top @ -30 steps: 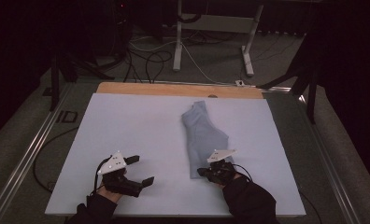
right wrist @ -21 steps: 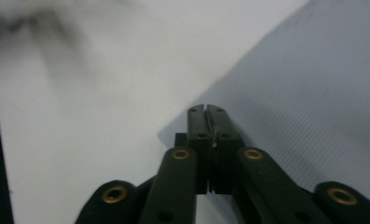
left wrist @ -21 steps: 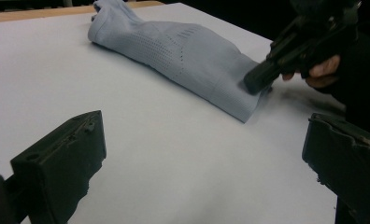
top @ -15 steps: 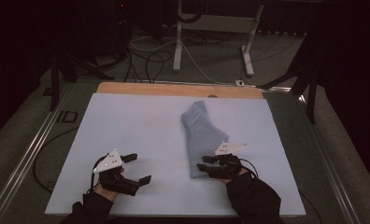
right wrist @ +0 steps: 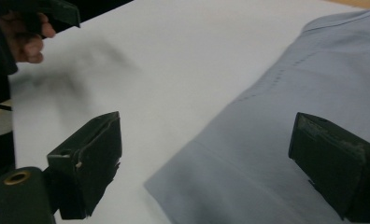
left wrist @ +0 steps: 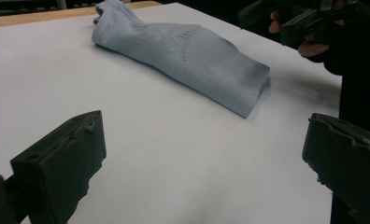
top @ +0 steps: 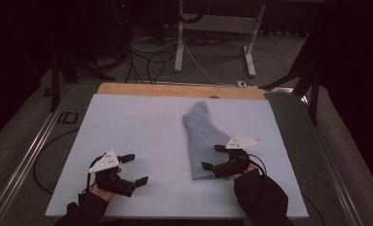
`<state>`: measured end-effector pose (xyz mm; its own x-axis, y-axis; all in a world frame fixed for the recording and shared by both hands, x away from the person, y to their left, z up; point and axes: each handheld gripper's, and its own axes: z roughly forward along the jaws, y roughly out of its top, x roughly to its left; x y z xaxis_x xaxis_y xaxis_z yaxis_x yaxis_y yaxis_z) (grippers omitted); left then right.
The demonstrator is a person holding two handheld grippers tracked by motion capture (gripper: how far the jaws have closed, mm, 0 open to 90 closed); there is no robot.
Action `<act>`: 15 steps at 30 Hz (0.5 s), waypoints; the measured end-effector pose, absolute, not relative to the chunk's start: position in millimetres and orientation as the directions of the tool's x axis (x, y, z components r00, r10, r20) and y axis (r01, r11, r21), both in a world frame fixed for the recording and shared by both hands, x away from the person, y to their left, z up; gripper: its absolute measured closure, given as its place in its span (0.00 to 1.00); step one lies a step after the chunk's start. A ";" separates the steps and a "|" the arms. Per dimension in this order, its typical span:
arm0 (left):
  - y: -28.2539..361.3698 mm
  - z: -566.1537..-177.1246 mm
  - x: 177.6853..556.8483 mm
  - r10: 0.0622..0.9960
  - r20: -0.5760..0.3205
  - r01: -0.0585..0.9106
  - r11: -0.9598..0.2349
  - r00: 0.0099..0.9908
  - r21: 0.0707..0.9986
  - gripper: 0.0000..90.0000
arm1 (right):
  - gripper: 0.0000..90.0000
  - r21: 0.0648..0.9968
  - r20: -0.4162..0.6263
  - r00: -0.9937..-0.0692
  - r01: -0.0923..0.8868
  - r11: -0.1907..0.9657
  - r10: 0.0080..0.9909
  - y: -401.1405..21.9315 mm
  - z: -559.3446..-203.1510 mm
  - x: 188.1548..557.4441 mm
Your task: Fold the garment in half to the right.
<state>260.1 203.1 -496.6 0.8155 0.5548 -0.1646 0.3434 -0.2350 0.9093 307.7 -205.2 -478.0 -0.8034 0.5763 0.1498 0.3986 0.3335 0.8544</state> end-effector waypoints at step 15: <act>227.7 -499.5 258.4 0.594 -0.133 0.339 -0.250 0.793 0.907 0.00 | 0.10 0.867 0.107 -0.783 0.375 0.328 0.612 -243.0 -479.1 298.0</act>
